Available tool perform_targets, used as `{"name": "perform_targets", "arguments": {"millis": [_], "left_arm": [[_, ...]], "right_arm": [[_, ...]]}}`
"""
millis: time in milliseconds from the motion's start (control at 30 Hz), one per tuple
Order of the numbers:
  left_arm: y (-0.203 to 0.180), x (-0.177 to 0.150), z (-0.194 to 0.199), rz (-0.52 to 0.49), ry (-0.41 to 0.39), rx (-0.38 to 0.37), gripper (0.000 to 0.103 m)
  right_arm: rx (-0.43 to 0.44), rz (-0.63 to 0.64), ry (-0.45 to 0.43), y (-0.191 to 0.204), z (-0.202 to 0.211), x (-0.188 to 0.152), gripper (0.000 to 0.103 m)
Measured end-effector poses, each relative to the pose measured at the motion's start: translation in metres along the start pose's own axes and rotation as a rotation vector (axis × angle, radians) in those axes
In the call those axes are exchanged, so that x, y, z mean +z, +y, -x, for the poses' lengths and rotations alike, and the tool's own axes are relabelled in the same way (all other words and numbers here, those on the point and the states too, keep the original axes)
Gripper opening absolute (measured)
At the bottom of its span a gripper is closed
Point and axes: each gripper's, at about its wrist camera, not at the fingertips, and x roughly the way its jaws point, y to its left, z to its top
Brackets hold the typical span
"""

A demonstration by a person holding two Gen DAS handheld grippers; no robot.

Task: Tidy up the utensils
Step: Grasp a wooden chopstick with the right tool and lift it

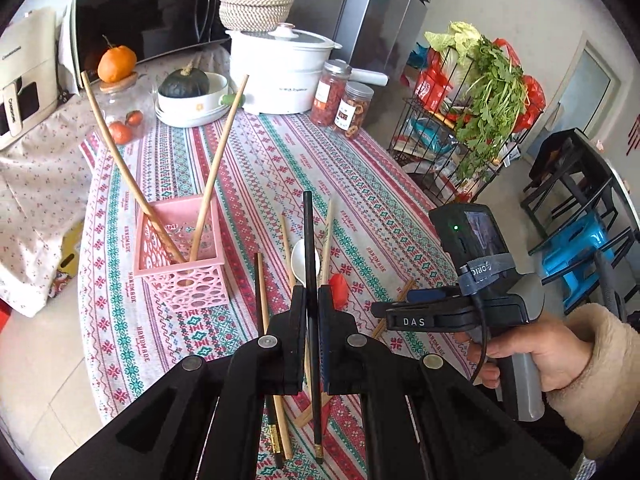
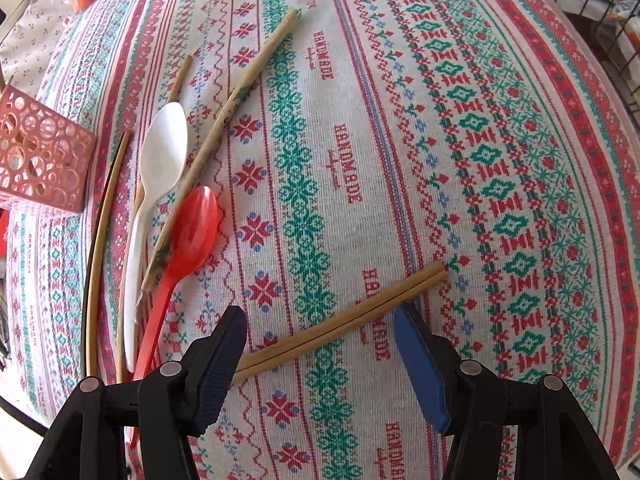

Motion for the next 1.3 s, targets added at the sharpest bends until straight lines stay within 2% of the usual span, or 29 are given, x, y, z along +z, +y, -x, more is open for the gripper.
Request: {"name": "perform_targets", "arguments": {"millis": [33, 100, 133, 200, 333, 433, 567, 733, 900, 1133, 1300], "left_arm": [[0.002, -0.001, 0.003, 0.004, -0.003, -0.001, 0.005], [0.006, -0.003, 0.007, 0.013, -0.009, -0.001, 0.005], [0.008, -0.004, 0.009, 0.016, -0.011, 0.000, 0.005], [0.011, -0.006, 0.012, 0.024, -0.016, 0.000, 0.005], [0.018, -0.008, 0.017, 0.039, -0.027, 0.008, 0.005], [0.023, -0.009, 0.022, 0.052, -0.039, 0.016, 0.005], [0.028, -0.009, 0.027, 0.064, -0.058, 0.023, 0.005], [0.030, -0.007, 0.034, 0.069, -0.088, 0.034, 0.005], [0.030, -0.004, 0.044, 0.072, -0.130, 0.046, 0.005], [0.025, 0.002, 0.069, 0.069, -0.235, 0.053, 0.005], [0.019, 0.006, 0.095, 0.065, -0.347, 0.064, 0.005]], "right_arm": [[-0.021, 0.001, -0.014, 0.003, -0.001, 0.004, 0.059], [-0.063, 0.011, -0.043, 0.010, -0.004, 0.010, 0.045], [-0.078, 0.013, -0.055, 0.011, -0.005, 0.012, 0.042], [-0.095, 0.017, -0.074, 0.013, -0.006, 0.018, 0.029], [-0.097, 0.025, -0.098, 0.017, -0.011, 0.031, 0.022], [-0.061, 0.023, -0.120, 0.014, -0.013, 0.043, 0.017], [0.052, -0.006, -0.151, 0.000, -0.009, 0.048, 0.007], [0.114, 0.031, -0.215, 0.006, 0.010, 0.049, 0.004], [0.170, 0.069, -0.300, 0.012, 0.046, 0.034, 0.004], [0.180, 0.201, -0.532, 0.026, 0.118, -0.002, 0.004], [0.207, 0.237, -0.671, 0.034, 0.157, -0.019, 0.004]]}}
